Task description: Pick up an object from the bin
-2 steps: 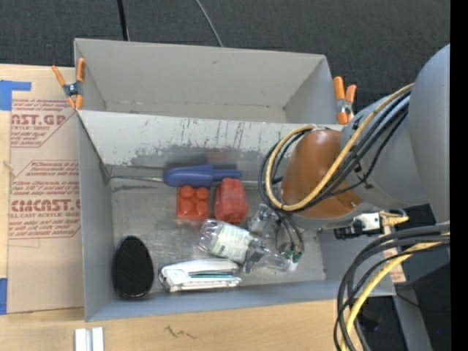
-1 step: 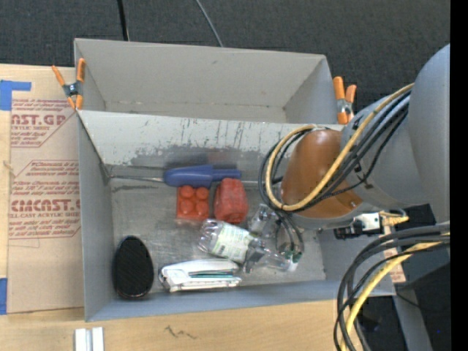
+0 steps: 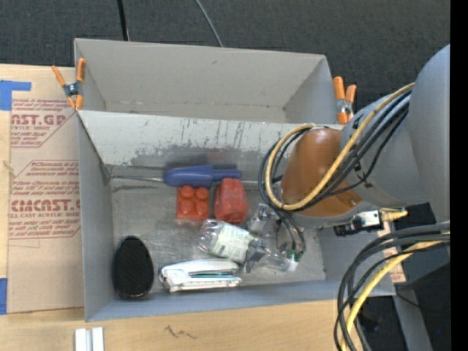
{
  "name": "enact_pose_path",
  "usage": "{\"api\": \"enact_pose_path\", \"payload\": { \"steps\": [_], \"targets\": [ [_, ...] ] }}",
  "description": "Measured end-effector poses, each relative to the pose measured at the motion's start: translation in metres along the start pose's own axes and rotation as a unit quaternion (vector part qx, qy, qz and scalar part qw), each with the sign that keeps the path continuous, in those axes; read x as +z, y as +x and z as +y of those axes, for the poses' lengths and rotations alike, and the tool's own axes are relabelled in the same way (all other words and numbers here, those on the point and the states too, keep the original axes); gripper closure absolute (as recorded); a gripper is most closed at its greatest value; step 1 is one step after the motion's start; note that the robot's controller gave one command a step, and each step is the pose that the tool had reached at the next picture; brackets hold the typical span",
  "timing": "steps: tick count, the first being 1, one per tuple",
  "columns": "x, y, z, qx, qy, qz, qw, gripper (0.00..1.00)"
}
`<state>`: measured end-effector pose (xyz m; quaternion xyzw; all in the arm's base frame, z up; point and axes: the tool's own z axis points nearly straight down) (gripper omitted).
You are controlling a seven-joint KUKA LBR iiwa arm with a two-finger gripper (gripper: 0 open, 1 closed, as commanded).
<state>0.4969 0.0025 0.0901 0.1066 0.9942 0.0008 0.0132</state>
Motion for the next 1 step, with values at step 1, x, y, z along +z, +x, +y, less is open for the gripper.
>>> {"api": "enact_pose_path", "payload": {
  "steps": [1],
  "targets": [
    [-0.1239,-0.0072,0.0045,-0.011,0.002,0.0117,0.9999,1.00]
  ]
}}
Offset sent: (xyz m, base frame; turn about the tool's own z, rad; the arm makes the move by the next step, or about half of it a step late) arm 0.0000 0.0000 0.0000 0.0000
